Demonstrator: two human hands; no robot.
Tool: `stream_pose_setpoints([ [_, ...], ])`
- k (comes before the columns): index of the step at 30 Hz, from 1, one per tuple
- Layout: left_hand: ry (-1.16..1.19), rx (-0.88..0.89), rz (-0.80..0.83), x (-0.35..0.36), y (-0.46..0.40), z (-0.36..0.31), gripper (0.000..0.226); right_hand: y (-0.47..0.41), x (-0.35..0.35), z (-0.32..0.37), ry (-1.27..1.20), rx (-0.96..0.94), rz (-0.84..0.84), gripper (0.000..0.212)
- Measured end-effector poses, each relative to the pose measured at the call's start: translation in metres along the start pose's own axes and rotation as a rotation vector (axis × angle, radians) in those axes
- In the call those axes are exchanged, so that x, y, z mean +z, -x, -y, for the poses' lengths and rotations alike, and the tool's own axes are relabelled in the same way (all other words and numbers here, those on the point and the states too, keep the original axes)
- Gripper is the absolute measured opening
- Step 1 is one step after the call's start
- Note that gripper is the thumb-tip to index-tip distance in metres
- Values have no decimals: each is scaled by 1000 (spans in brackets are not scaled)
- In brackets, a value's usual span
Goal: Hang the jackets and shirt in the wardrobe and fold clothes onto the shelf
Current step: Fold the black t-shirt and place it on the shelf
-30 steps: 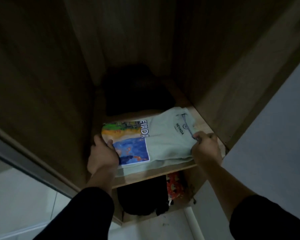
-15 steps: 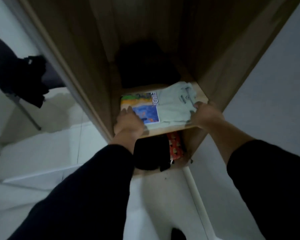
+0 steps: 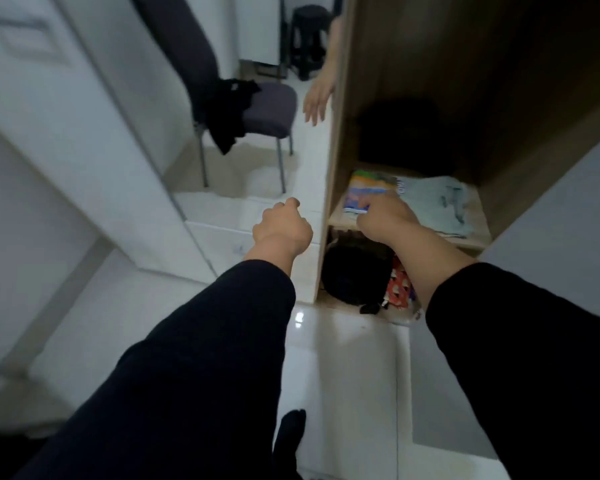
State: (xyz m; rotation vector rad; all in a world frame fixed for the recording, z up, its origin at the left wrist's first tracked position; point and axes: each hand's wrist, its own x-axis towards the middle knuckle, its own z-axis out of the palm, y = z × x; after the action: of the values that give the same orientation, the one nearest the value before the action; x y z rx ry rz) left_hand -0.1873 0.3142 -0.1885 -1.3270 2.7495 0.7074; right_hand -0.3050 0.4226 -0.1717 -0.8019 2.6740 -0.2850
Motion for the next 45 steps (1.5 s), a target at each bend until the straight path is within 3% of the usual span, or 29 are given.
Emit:
stream_pose_setpoints([
  [6, 50, -264, -147, -36, 91, 96, 50, 66, 35, 89, 47, -301, 12, 42],
  [19, 192, -886, -386, -82, 308, 326, 50, 255, 164, 315, 149, -946, 277, 42],
  [34, 425, -1242, -388, -57, 513, 570, 50, 463, 359, 479, 289, -1305, 553, 42],
  [45, 739, -1416, -488, 56, 530, 744, 48, 498, 555, 553, 375, -1421, 681, 39],
])
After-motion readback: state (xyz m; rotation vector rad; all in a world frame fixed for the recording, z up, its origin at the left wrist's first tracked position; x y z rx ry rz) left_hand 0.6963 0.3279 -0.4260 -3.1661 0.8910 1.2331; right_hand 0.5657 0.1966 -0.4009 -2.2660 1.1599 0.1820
